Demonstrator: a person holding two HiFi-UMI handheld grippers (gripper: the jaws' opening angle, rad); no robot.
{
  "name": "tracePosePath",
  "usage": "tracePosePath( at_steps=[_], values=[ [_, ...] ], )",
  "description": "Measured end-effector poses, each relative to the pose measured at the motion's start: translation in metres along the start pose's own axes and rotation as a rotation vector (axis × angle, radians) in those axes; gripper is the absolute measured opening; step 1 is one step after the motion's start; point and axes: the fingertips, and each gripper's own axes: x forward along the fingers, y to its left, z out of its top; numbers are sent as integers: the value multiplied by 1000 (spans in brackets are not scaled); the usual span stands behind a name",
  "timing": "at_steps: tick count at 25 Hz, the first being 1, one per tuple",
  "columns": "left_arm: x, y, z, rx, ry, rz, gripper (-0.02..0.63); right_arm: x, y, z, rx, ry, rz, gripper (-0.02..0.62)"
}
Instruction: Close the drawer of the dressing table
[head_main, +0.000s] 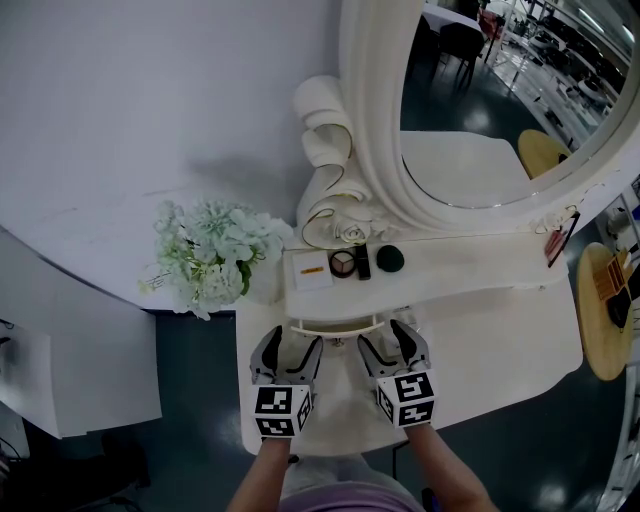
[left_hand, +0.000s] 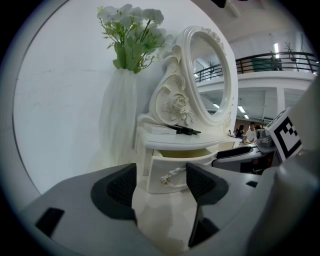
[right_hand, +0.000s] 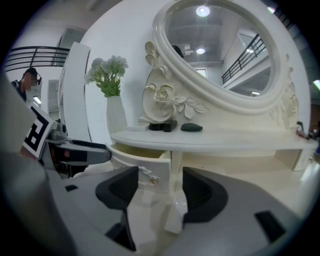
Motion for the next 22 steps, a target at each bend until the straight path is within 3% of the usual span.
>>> tracePosePath(
  at_steps=[22],
  values=[
    [10, 4, 7, -8, -8, -15, 311, 9, -4, 7, 15, -7, -8, 285]
  ],
)
